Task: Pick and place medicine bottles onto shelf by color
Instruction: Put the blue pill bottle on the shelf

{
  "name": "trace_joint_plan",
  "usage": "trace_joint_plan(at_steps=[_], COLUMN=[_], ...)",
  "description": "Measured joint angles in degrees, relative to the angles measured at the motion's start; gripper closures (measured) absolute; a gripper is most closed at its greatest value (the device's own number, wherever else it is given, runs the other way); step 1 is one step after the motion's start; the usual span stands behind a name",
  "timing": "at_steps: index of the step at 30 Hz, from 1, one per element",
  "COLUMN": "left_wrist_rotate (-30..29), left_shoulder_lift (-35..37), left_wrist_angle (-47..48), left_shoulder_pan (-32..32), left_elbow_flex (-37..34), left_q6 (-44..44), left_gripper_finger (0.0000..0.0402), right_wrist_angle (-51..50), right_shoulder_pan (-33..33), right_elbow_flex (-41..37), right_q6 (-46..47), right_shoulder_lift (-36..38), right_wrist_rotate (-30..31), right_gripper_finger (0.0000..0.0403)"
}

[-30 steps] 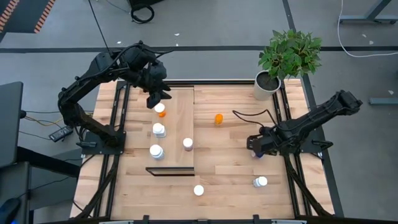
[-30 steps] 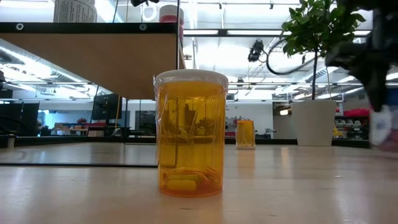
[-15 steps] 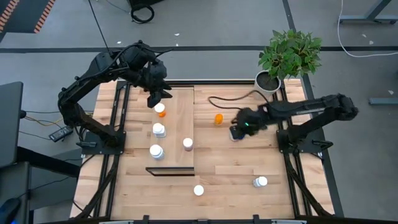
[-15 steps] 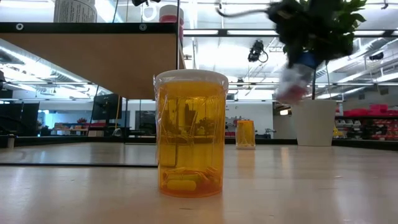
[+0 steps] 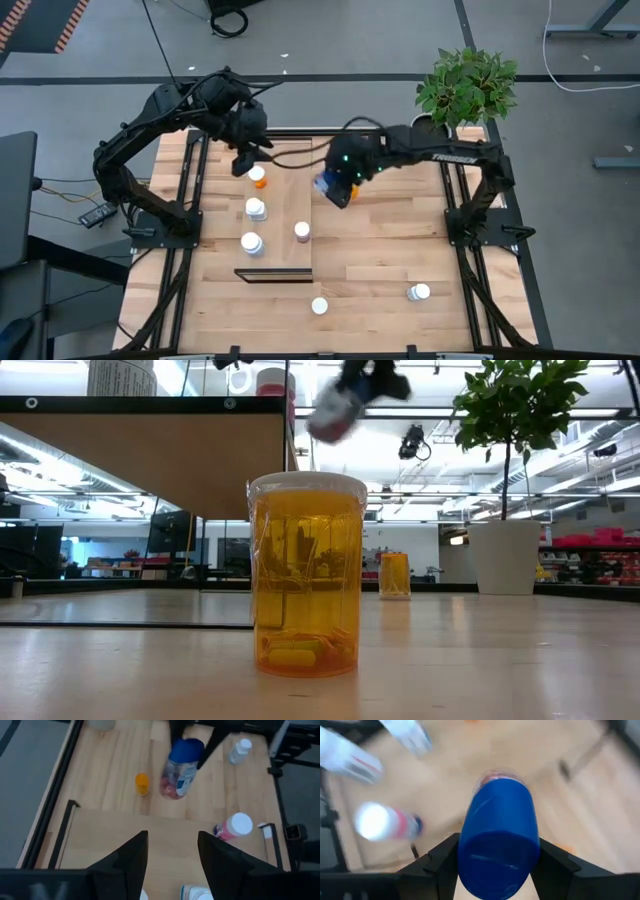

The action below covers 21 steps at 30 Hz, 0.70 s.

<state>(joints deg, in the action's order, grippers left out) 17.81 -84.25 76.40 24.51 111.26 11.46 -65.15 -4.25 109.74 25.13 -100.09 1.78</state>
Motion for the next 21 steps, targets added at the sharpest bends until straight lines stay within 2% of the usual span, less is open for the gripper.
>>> trace_joint_plan(at_steps=[3,6,13,21], left_wrist_rotate=[2.06,3.86,3.97,6.25], left_shoulder_lift=[0.0,0.0,-0.19,-5.47], left_wrist_angle=[-0.14,-1.93,-11.77,-10.99], left_shoulder_pan=[0.0,-0.02,-0.39,-3.09], left_elbow_flex=[0.0,0.01,0.06,0.04], left_q6=[1.66,2.91,3.16,2.72], left_gripper_finger=[0.0206,0.0184,0.0121,0.0086], right_wrist_angle=[-0.2,0.2,1.0,7.84], right_shoulder_pan=[-0.3,-1.05,-1.88,-1.64], right_elbow_flex=[7.0,9.96,9.37,9.37], right_q6=[-4.87,-7.38,-10.16,-12.12], right_shoulder_lift=[-1.73,-2.45,-2.54,-2.54], right_wrist_rotate=[1.75,2.28,0.73,-2.07], right_gripper_finger=[0.0194,0.0196,0.0196,0.0197])
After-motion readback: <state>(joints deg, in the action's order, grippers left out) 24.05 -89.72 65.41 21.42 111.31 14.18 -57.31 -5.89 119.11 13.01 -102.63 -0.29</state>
